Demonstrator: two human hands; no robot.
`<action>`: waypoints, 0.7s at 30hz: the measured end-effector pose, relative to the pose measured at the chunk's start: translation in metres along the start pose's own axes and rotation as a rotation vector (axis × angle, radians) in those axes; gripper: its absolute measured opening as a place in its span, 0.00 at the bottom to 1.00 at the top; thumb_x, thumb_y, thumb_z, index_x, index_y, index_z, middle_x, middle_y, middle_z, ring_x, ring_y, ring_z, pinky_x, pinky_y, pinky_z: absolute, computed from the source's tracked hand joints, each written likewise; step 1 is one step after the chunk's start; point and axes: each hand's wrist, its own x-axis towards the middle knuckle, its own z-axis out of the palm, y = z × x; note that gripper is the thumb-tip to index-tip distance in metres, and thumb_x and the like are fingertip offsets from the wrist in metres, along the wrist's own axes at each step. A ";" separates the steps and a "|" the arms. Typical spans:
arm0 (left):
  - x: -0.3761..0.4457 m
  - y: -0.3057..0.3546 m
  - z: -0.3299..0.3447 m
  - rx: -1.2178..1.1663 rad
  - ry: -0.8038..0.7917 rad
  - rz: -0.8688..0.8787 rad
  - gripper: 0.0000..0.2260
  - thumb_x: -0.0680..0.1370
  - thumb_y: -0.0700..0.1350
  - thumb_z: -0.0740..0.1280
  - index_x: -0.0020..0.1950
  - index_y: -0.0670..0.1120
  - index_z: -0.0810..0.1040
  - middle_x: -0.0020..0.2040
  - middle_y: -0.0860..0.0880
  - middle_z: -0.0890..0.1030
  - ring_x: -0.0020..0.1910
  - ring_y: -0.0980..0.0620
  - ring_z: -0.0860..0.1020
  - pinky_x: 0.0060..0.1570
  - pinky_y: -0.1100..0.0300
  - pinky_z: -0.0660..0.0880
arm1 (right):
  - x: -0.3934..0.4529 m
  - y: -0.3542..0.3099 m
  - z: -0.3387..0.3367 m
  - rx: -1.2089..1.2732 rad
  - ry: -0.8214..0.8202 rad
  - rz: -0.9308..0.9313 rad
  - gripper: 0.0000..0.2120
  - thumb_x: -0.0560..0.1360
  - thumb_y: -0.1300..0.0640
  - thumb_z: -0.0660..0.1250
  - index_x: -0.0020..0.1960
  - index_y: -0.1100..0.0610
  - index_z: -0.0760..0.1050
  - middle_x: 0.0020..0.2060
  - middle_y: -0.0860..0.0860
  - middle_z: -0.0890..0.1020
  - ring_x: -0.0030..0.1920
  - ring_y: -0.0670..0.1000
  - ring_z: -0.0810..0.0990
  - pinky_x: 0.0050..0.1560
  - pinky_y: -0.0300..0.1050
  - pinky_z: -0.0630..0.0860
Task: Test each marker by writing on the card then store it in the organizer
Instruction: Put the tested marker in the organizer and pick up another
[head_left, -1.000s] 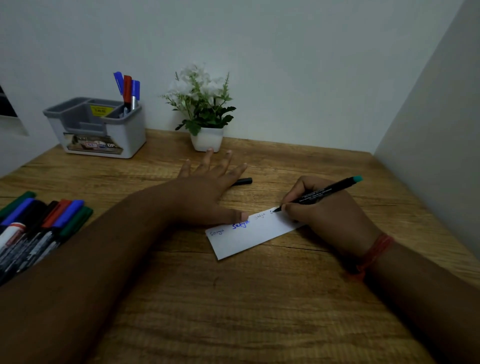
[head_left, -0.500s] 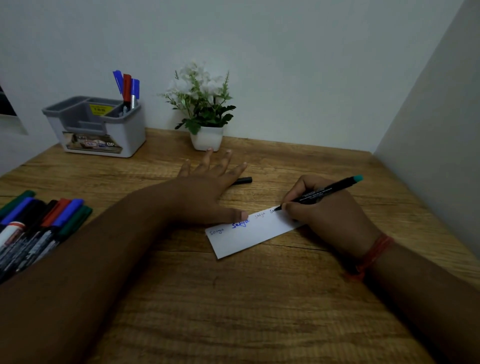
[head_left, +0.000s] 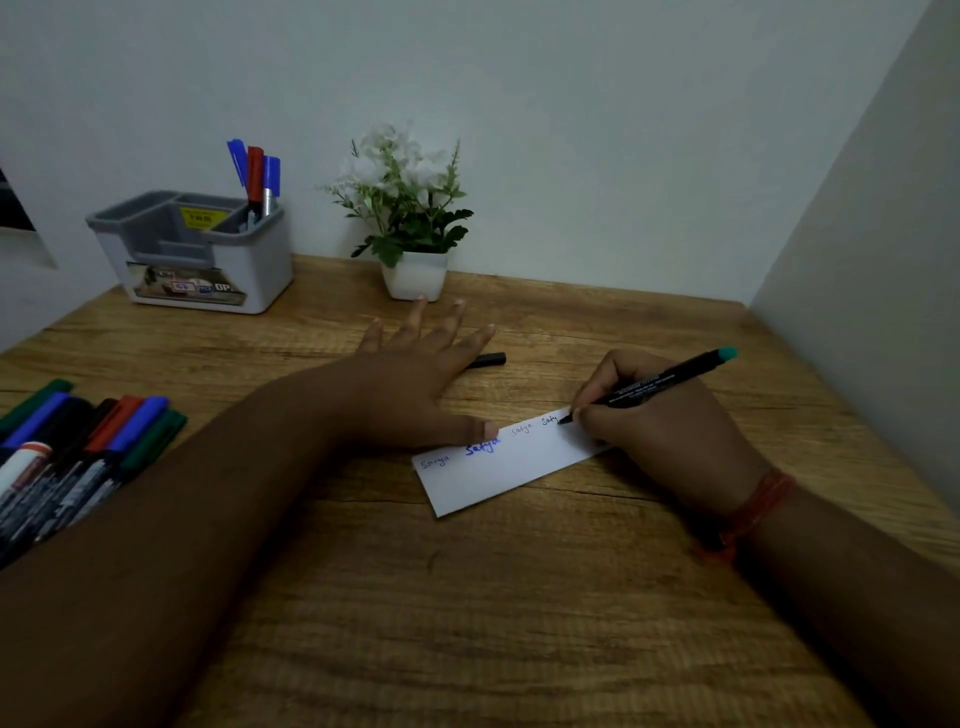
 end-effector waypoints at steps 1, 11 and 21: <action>0.000 0.000 -0.001 0.001 -0.001 0.000 0.48 0.66 0.80 0.53 0.77 0.64 0.32 0.77 0.53 0.27 0.75 0.46 0.26 0.73 0.34 0.36 | 0.000 0.000 0.000 0.002 0.000 -0.002 0.04 0.71 0.64 0.73 0.39 0.57 0.81 0.40 0.48 0.85 0.42 0.43 0.82 0.39 0.36 0.77; -0.002 0.003 -0.003 -0.001 -0.022 -0.008 0.50 0.64 0.80 0.52 0.77 0.63 0.32 0.77 0.54 0.27 0.75 0.46 0.26 0.73 0.34 0.37 | 0.003 0.001 0.000 0.013 0.013 0.024 0.05 0.71 0.63 0.73 0.39 0.55 0.81 0.38 0.46 0.85 0.39 0.40 0.81 0.35 0.31 0.75; -0.001 0.001 -0.002 0.007 -0.021 -0.009 0.50 0.64 0.82 0.52 0.77 0.63 0.32 0.77 0.54 0.27 0.75 0.46 0.26 0.73 0.35 0.37 | 0.003 0.001 -0.003 0.070 0.061 0.080 0.03 0.73 0.63 0.71 0.42 0.56 0.82 0.40 0.47 0.86 0.42 0.42 0.83 0.41 0.38 0.78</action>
